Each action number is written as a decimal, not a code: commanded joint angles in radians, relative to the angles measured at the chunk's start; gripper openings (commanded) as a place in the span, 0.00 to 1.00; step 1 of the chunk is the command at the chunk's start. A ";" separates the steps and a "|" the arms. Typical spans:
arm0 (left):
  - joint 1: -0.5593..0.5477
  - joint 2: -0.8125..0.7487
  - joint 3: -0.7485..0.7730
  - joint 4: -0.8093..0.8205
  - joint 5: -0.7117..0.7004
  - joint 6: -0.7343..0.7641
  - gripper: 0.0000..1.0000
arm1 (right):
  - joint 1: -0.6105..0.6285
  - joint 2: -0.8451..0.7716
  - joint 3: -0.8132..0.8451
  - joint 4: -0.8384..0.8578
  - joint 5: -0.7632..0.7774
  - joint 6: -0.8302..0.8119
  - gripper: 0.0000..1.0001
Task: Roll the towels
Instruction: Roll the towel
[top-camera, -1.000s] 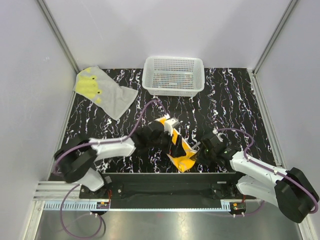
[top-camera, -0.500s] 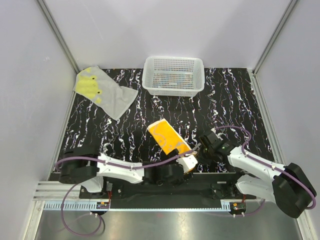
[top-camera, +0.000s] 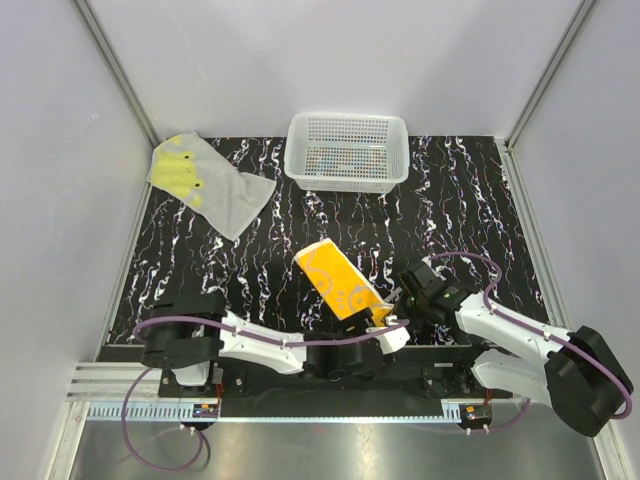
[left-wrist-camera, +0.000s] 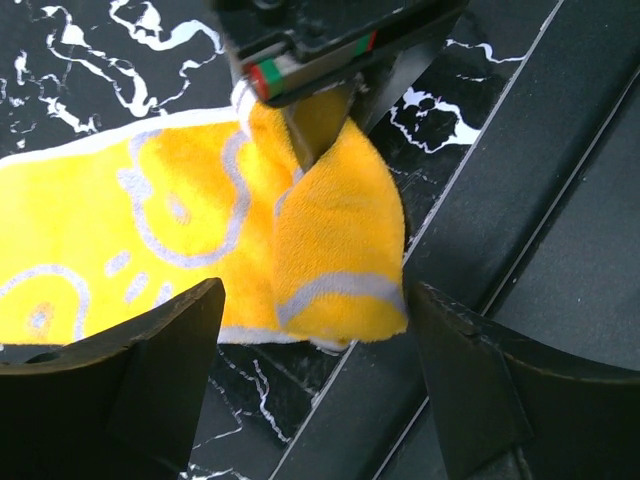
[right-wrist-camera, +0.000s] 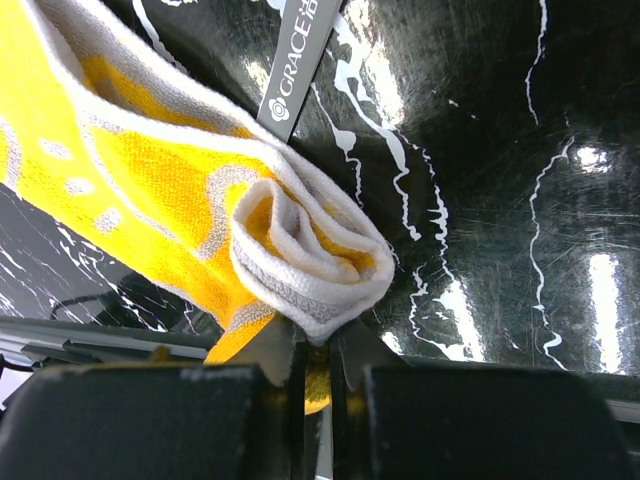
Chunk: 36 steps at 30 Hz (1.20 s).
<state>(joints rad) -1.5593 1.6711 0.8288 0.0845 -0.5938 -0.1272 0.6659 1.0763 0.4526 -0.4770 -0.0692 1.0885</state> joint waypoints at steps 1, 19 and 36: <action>-0.008 0.041 0.059 0.043 0.006 0.017 0.78 | 0.011 -0.013 -0.002 -0.020 -0.014 -0.009 0.02; -0.005 0.151 0.122 0.011 0.055 0.009 0.00 | 0.011 -0.081 -0.023 -0.048 -0.027 -0.001 0.05; 0.116 0.010 0.061 -0.055 0.337 -0.210 0.00 | 0.008 -0.230 0.227 -0.452 0.324 0.011 1.00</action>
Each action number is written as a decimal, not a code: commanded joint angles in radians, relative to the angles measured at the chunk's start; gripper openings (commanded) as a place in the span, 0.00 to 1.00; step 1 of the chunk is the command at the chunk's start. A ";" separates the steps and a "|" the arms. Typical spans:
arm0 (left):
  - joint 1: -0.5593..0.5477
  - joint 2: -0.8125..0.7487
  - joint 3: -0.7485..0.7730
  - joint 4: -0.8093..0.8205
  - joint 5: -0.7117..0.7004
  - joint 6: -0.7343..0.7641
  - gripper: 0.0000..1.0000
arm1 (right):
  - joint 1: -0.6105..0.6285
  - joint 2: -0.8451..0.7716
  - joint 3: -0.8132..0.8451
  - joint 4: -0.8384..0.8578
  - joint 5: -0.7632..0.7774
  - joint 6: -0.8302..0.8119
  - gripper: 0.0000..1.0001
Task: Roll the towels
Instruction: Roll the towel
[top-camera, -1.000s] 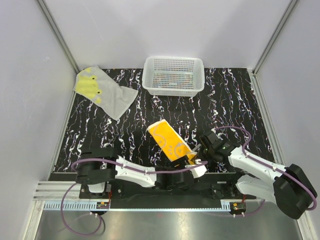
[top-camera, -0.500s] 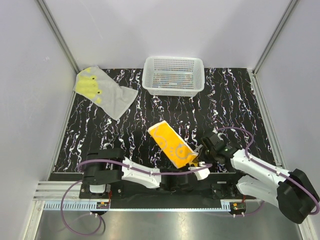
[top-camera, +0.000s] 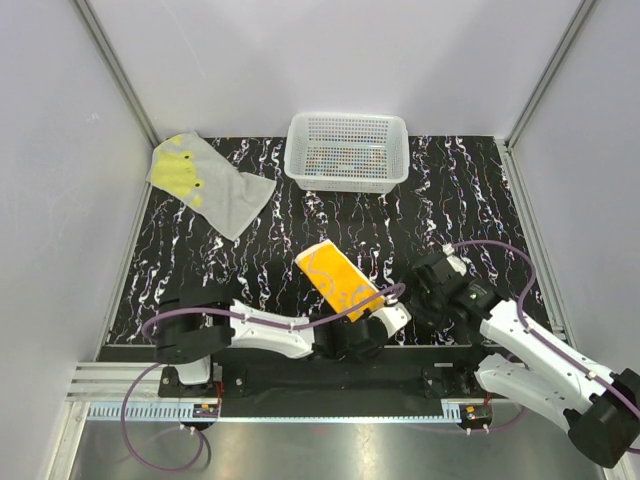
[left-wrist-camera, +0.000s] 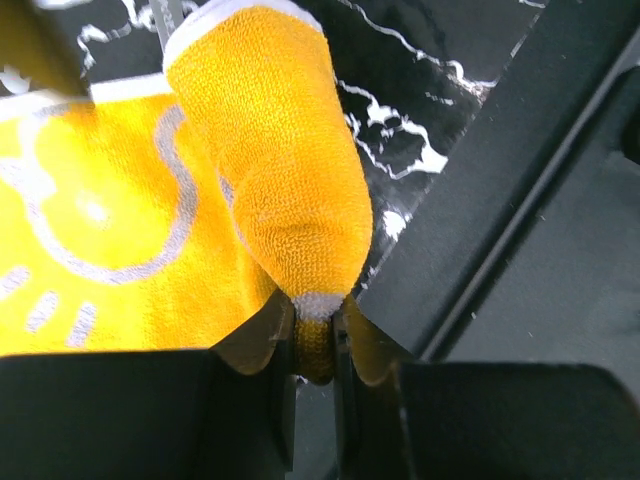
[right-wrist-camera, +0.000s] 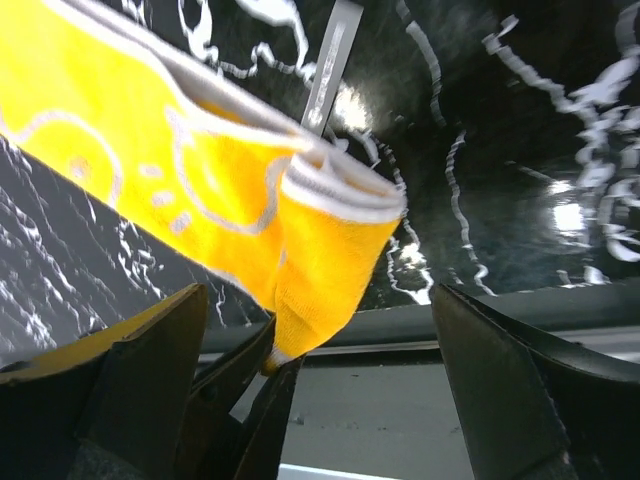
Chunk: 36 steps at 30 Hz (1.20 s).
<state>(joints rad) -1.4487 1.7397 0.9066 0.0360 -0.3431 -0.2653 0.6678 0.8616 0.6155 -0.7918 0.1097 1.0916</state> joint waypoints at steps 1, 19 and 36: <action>0.010 -0.068 -0.020 -0.007 0.098 -0.083 0.00 | 0.004 -0.016 0.084 -0.150 0.171 0.011 1.00; 0.290 -0.105 -0.229 0.392 0.732 -0.348 0.00 | -0.045 -0.150 0.072 -0.078 0.121 -0.044 1.00; 0.499 -0.008 -0.288 0.614 1.035 -0.692 0.00 | -0.042 -0.199 -0.172 0.319 -0.223 -0.073 0.92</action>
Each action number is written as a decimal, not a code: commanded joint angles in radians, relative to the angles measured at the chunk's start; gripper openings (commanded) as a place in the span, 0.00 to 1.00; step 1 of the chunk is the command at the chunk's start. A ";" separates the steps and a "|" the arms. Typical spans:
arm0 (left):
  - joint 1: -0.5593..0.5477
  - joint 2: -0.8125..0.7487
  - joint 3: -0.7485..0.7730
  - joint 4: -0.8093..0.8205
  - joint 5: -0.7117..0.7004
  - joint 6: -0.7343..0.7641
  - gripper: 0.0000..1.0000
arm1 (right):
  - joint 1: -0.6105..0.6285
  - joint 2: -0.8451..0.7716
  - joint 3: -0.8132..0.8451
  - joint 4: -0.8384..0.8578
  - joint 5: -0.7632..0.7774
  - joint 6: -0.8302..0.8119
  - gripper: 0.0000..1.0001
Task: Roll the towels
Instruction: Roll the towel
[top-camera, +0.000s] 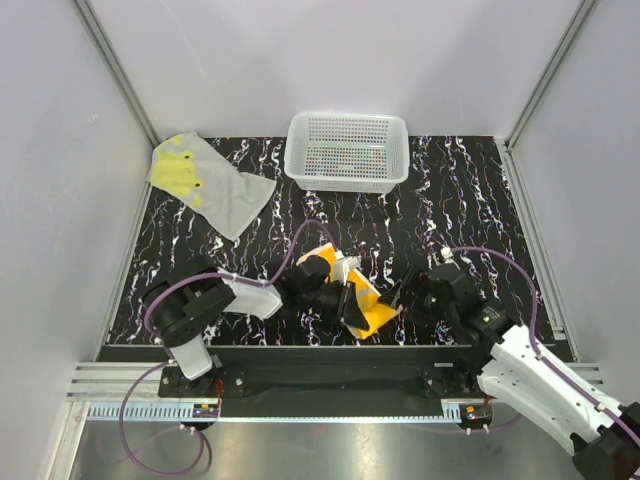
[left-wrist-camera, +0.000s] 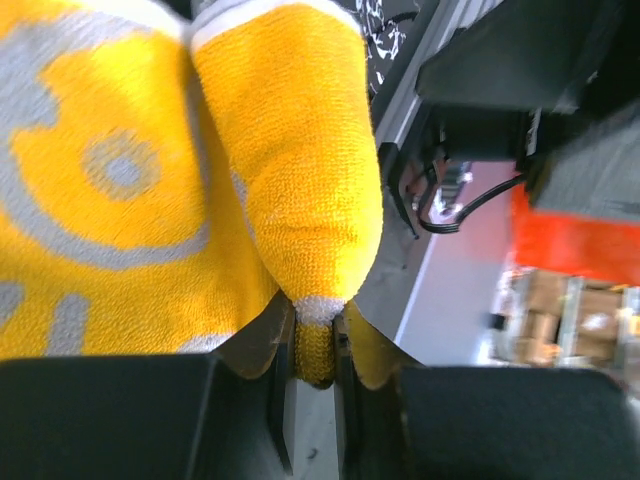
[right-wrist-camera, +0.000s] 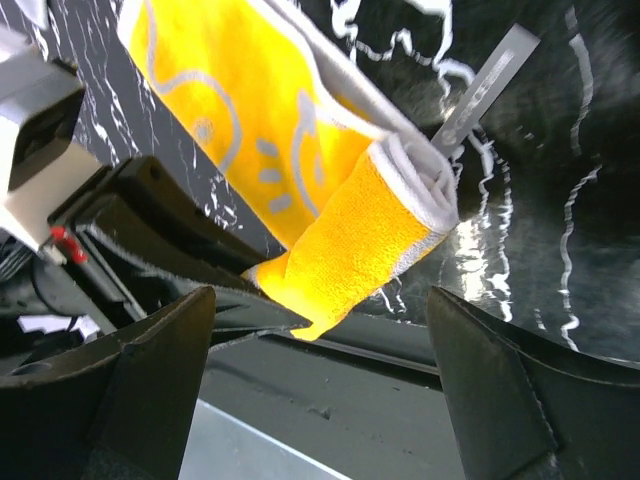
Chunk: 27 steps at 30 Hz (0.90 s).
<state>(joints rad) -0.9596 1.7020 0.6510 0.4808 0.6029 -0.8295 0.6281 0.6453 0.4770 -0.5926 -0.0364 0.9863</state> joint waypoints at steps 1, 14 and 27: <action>0.012 0.038 -0.045 0.186 0.089 -0.140 0.00 | -0.001 0.027 -0.040 0.134 -0.083 0.038 0.91; 0.028 0.245 -0.134 0.645 0.147 -0.416 0.00 | 0.015 0.132 -0.093 0.241 -0.088 0.087 0.91; 0.044 0.277 -0.125 0.605 0.118 -0.367 0.00 | 0.053 0.180 -0.091 0.194 -0.083 0.135 0.90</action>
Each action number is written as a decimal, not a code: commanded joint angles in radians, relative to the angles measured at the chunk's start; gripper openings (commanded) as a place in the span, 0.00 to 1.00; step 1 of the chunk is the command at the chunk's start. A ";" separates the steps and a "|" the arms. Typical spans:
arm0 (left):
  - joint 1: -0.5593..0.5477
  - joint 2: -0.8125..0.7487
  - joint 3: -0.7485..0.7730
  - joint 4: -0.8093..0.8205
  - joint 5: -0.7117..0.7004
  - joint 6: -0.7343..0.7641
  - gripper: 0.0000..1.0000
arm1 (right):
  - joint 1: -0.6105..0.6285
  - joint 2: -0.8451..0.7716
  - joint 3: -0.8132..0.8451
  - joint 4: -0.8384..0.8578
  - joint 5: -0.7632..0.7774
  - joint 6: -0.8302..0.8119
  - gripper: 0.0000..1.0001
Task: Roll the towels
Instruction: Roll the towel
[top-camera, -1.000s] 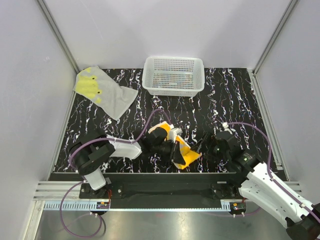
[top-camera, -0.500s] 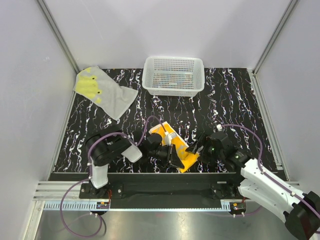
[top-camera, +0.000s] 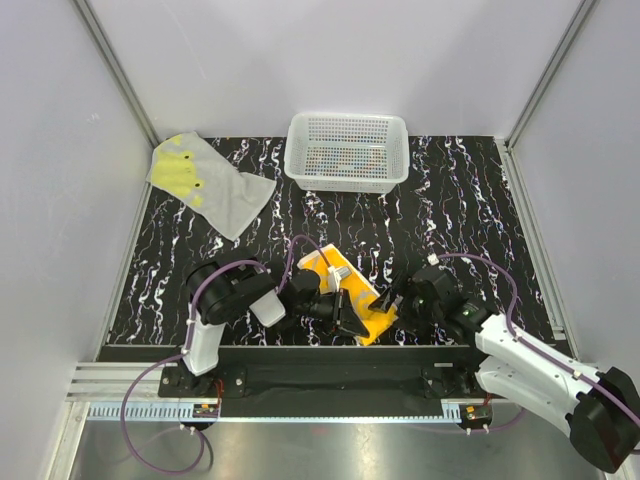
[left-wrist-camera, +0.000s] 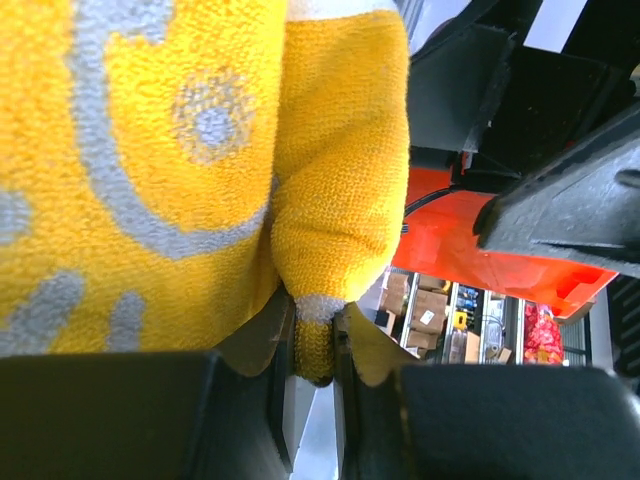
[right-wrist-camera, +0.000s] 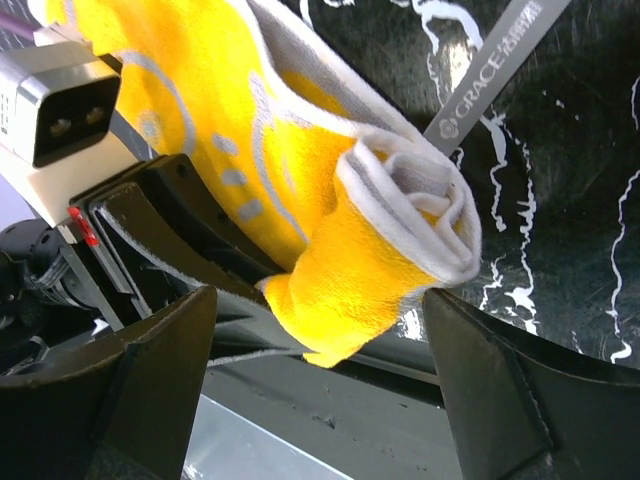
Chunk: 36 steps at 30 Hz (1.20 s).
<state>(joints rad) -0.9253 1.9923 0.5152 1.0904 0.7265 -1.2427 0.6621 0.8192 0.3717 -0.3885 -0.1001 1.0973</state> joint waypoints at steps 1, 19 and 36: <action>0.009 -0.026 0.014 -0.055 -0.016 0.073 0.00 | 0.028 0.005 0.027 -0.022 -0.020 0.032 0.90; 0.011 -0.069 0.037 -0.201 -0.039 0.178 0.00 | 0.041 0.136 0.041 -0.003 0.053 0.044 0.62; 0.009 -0.319 0.081 -0.648 -0.223 0.428 0.48 | 0.041 0.204 0.062 -0.018 0.053 0.023 0.11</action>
<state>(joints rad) -0.9207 1.7576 0.5533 0.6319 0.6132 -0.9382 0.6941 1.0130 0.4057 -0.3721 -0.0814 1.1439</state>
